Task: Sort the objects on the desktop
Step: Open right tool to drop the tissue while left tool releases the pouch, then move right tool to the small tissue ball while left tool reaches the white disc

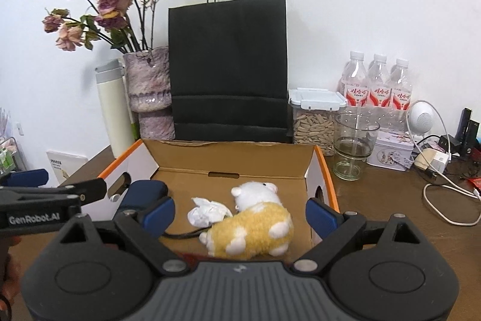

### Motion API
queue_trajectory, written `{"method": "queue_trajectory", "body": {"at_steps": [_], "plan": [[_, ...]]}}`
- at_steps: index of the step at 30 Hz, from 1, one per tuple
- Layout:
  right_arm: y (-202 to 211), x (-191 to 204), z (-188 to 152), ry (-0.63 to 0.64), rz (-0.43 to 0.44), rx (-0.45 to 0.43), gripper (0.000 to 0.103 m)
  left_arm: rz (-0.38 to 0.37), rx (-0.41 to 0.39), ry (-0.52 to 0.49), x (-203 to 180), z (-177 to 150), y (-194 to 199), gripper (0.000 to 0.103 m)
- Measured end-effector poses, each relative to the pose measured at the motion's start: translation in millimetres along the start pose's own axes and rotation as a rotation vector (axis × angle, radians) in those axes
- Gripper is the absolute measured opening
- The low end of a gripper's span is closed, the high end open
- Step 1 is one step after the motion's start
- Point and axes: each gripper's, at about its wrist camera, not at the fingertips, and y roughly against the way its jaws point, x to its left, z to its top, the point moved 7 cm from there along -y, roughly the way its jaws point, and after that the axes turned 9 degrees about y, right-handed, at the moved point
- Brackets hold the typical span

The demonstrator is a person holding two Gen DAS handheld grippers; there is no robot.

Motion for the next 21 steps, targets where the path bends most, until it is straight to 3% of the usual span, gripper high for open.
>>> {"method": "queue_trajectory", "body": {"at_steps": [14, 21], "plan": [[80.6, 7.7, -60.6, 0.024, 0.007, -0.019, 0.094, 0.005, -0.004, 0.086, 31.1, -36.5, 56.4, 0.103], [100.0, 1.3, -96.7, 0.002, 0.006, 0.013, 0.094, 0.027, 0.015, 0.121, 44.6, -57.5, 74.1, 0.103]]}}
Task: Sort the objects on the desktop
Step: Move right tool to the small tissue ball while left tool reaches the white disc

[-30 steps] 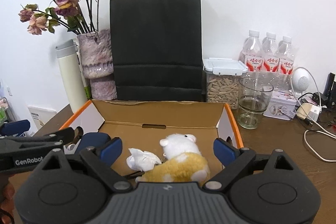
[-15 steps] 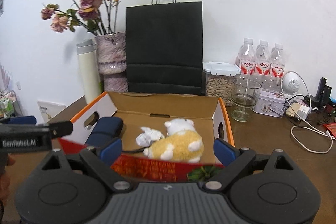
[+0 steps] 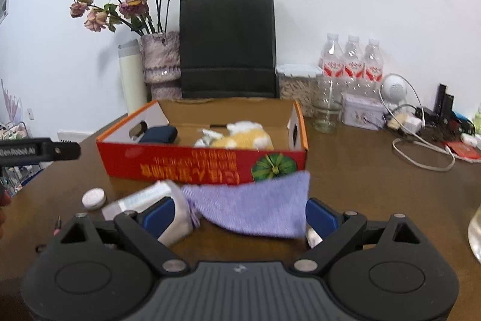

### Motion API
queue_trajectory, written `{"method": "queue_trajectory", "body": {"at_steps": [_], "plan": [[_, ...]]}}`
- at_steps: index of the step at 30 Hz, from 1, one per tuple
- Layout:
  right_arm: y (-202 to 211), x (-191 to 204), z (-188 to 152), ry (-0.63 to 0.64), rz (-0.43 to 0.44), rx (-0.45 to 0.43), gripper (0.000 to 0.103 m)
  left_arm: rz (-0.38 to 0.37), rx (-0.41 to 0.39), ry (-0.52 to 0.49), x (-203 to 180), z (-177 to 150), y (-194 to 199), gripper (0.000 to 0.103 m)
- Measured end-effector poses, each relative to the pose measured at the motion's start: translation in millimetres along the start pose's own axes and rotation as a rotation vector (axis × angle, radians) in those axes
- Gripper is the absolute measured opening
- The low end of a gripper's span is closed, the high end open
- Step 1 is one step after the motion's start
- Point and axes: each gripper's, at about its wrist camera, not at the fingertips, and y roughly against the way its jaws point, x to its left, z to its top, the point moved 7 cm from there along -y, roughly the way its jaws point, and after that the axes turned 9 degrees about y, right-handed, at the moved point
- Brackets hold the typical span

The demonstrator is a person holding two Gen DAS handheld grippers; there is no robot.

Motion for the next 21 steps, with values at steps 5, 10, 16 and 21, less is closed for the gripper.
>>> {"method": "queue_trajectory", "body": {"at_steps": [5, 10, 16, 21], "plan": [[10.1, -5.2, -21.4, -0.013, -0.003, 0.012, 0.094, 0.023, 0.007, -0.008, 9.0, -11.5, 11.2, 0.103], [15.2, -12.7, -42.3, -0.011, -0.015, 0.039, 0.094, 0.048, 0.016, -0.006, 22.6, -22.8, 18.2, 0.103], [16.7, -25.9, -67.0, -0.011, -0.048, 0.089, 0.094, 0.083, 0.038, -0.005, 39.5, -36.1, 20.7, 0.103], [10.8, -35.2, -74.0, -0.009, -0.070, 0.113, 0.094, 0.117, 0.068, -0.023, 49.4, -43.6, 12.7, 0.103]]}}
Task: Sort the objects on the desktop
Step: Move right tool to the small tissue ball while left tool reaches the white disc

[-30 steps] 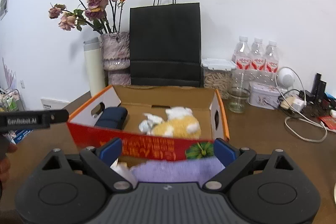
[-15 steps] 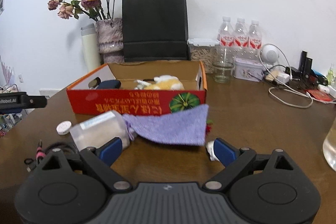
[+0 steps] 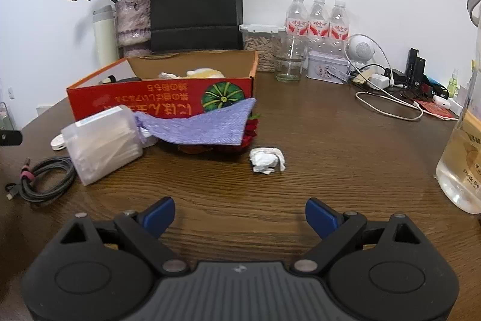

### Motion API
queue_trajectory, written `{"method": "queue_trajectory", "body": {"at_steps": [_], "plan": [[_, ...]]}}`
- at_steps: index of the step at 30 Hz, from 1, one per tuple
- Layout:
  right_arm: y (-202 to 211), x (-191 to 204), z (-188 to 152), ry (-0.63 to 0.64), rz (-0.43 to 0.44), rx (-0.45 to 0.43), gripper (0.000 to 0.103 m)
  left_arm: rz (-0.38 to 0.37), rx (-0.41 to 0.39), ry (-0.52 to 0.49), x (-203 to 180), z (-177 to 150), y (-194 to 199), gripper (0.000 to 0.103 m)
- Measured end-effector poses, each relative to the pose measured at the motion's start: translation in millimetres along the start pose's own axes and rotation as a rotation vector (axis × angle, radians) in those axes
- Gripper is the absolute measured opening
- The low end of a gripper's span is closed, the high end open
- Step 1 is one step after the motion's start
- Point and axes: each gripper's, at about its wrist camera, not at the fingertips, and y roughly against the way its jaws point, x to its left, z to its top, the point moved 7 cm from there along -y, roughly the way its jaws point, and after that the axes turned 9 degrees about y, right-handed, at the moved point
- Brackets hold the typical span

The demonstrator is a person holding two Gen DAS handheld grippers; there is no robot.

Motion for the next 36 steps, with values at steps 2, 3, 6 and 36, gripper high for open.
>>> {"method": "queue_trajectory", "body": {"at_steps": [2, 3, 6, 36], "plan": [[-3.7, -2.3, 0.1, 0.009, -0.006, 0.005, 0.094, 0.003, 0.009, -0.006, 1.0, -2.0, -3.6, 0.103], [-6.2, -3.1, 0.3, 0.016, -0.009, 0.011, 0.093, 0.000, 0.016, -0.007, 1.0, -2.9, -5.9, 0.103], [-13.1, -5.0, 2.1, 0.032, -0.012, 0.024, 0.092, 0.001, 0.034, -0.017, 0.8, -4.1, -12.9, 0.103], [-82.8, -33.9, 30.2, 0.000, 0.013, 0.052, 0.079, -0.044, 0.119, -0.125, -33.8, 4.8, -98.1, 0.103]]}}
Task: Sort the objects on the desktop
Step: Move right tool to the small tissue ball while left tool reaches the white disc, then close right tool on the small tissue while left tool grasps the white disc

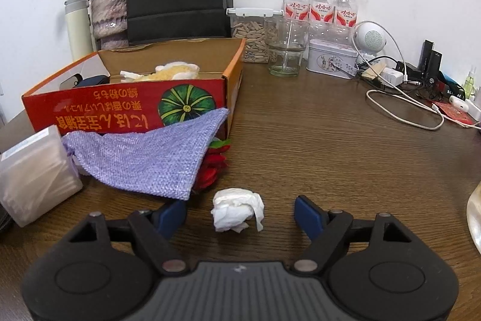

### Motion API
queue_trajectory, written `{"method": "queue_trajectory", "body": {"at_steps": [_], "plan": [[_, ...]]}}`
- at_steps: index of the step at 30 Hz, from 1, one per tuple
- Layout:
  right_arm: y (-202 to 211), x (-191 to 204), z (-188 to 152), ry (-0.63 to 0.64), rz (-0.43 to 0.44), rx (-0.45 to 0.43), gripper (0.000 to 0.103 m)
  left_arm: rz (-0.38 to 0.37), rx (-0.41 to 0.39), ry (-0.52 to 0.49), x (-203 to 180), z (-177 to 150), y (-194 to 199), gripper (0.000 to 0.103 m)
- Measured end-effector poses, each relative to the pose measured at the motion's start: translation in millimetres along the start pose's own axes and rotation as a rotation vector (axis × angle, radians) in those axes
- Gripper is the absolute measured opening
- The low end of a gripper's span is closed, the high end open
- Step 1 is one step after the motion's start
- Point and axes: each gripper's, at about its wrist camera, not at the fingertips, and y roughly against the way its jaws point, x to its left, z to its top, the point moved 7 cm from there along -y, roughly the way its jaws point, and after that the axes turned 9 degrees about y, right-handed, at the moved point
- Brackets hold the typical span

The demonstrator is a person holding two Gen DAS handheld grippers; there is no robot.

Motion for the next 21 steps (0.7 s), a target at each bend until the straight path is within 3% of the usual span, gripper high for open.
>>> {"method": "queue_trajectory", "body": {"at_steps": [8, 14, 16, 21], "plan": [[-1.4, -0.5, -0.5, -0.005, -0.001, 0.010, 0.089, 0.004, 0.001, -0.005, 0.6, 0.8, -0.7, 0.103], [-1.3, -0.1, -0.7, -0.006, -0.002, 0.011, 0.089, 0.012, -0.006, -0.018, -0.6, 0.6, 0.4, 0.103], [-0.7, 0.0, -0.8, -0.010, -0.003, 0.008, 0.085, 0.007, -0.003, -0.013, 0.1, 0.7, 0.0, 0.103], [3.9, 0.1, 0.5, -0.015, -0.007, -0.016, 0.052, -0.006, -0.007, -0.017, 0.7, 0.5, 0.5, 0.097]]}}
